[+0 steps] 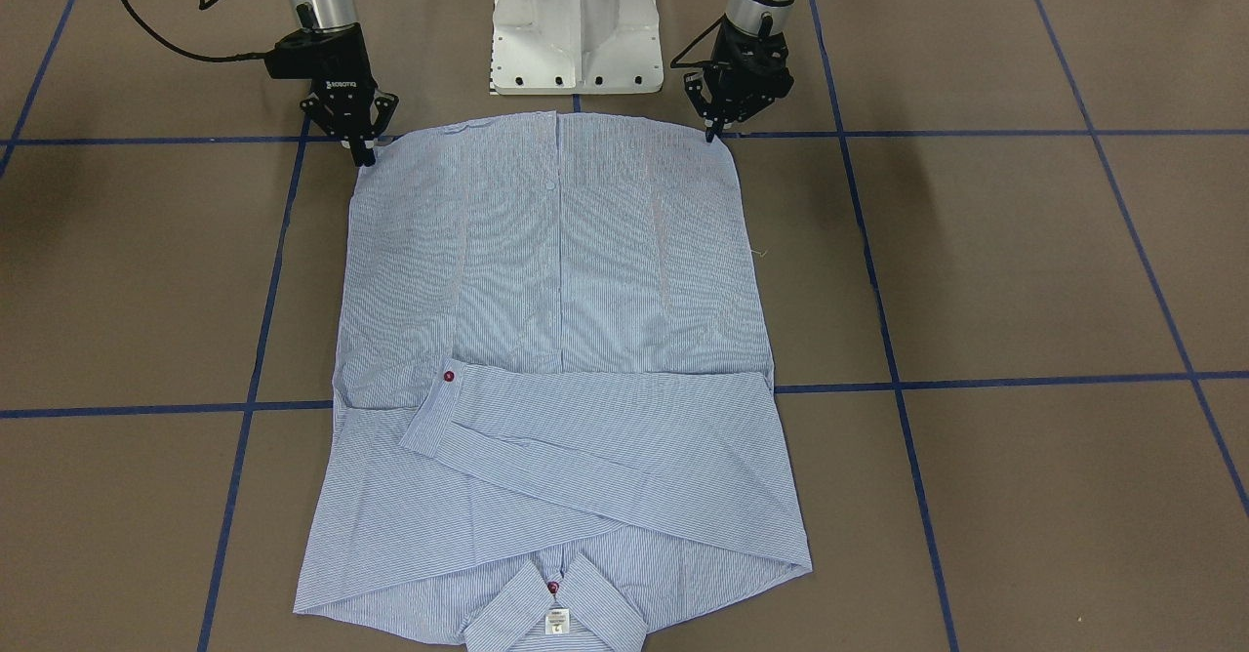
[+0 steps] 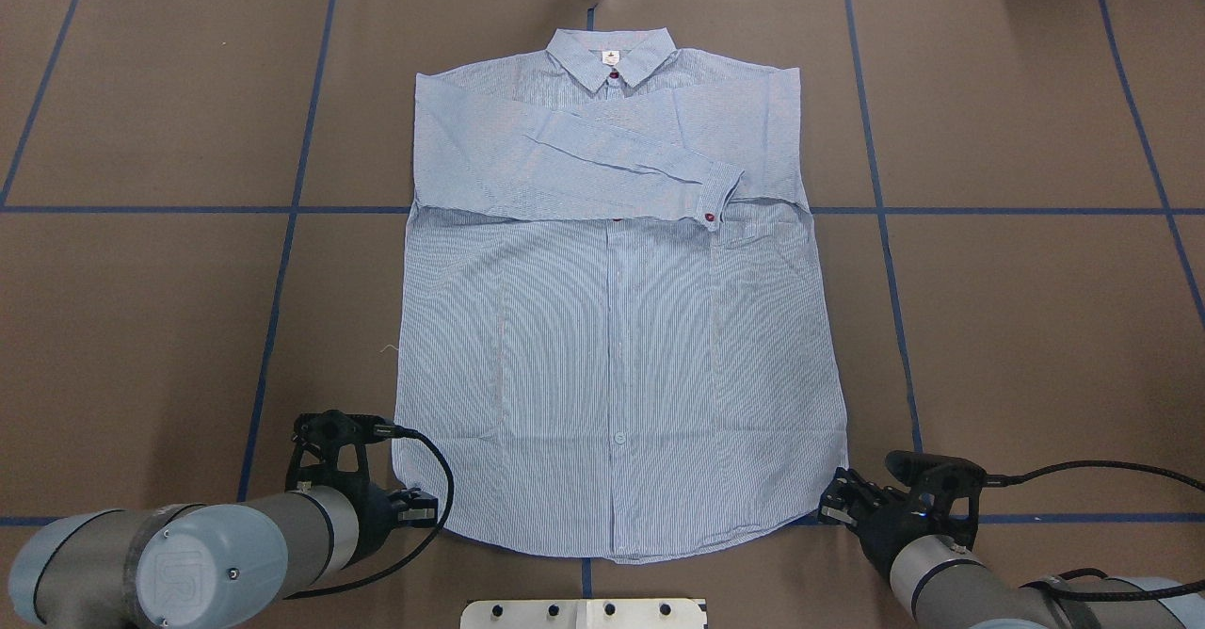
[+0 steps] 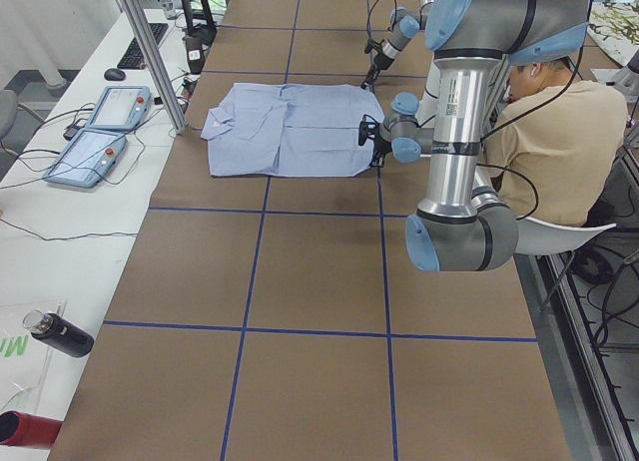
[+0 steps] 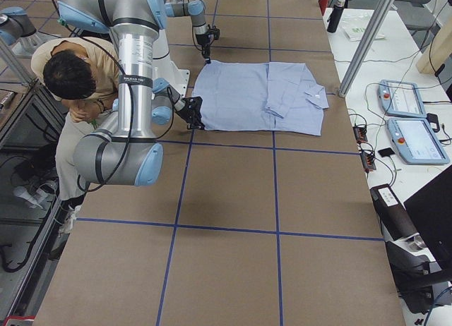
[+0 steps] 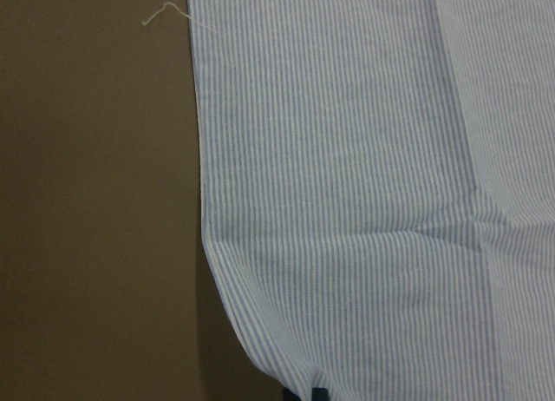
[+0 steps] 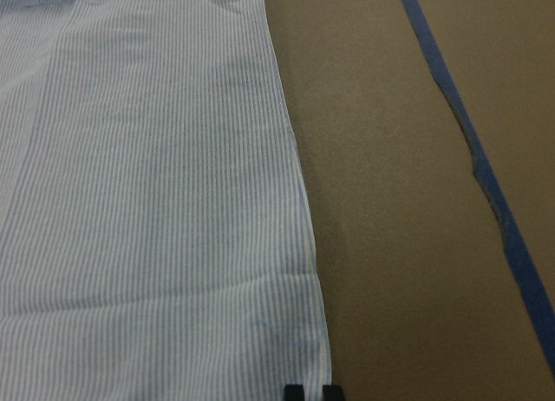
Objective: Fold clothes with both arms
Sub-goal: 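Lower both grippers and grasp the two hem corners nearest the robot, then lift the hem with both grippers and fold it toward the collar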
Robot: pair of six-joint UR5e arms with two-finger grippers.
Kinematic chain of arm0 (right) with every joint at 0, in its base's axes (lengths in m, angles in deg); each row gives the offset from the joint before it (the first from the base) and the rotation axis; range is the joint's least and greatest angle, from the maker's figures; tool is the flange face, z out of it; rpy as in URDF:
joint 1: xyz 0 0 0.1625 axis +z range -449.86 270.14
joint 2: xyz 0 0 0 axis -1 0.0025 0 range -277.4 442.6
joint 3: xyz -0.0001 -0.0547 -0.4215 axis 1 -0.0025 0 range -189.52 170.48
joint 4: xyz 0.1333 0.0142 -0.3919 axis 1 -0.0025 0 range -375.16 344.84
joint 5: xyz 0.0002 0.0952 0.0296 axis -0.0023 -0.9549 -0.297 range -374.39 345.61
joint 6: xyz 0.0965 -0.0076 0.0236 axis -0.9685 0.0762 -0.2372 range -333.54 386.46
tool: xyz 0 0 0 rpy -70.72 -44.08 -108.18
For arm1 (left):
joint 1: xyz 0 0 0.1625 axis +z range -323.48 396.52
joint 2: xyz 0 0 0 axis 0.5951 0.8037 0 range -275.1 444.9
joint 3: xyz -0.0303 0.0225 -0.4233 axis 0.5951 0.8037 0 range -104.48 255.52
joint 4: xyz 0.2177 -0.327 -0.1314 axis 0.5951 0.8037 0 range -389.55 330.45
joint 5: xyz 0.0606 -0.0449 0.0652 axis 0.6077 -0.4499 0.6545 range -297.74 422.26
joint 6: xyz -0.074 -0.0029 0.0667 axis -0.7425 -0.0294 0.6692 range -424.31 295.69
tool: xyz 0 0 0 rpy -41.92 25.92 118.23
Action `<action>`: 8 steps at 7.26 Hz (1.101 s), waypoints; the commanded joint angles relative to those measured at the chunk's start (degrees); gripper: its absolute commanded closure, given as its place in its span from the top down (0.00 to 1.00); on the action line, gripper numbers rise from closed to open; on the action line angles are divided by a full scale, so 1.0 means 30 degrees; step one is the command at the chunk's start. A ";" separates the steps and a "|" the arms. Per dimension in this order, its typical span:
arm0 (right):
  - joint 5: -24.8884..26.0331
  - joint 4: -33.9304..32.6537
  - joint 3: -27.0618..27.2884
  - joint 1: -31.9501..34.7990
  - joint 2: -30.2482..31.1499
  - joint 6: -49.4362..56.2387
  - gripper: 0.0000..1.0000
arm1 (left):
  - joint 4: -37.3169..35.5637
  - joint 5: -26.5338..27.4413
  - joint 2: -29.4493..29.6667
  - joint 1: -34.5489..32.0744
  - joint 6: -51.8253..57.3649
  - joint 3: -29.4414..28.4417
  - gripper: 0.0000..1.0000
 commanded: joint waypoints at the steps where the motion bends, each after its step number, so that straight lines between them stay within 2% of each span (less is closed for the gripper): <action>1: 0.0133 -0.0183 0.0046 -0.0055 -0.0016 -0.0106 0.00 | 0.0000 0.0000 -0.0029 -0.0029 0.0000 0.0200 0.00; 3: 0.0018 -0.0212 0.1064 0.0003 0.0129 -0.0106 0.00 | 0.0000 -0.0029 -0.0087 -0.0030 0.0000 0.0754 0.00; 4: -0.0157 -0.0444 0.2580 0.0004 0.0913 -0.0077 0.00 | -0.0116 -0.0087 -0.0320 -0.0088 0.0029 0.1918 0.00; 5: -0.0826 -0.1114 0.4829 0.0033 0.2052 -0.0077 0.00 | -0.1046 -0.0204 -0.0351 -0.0088 0.0087 0.3496 0.00; 7: -0.2638 -0.3712 0.9748 0.0033 0.3145 -0.0106 0.00 | -0.5189 -0.2680 -0.0294 -0.0669 0.0146 0.8990 0.00; 8: -0.3925 -0.6251 1.2529 0.0091 0.3032 -0.0106 0.00 | -0.7796 -0.4116 -0.0148 -0.1660 0.0175 1.1804 0.00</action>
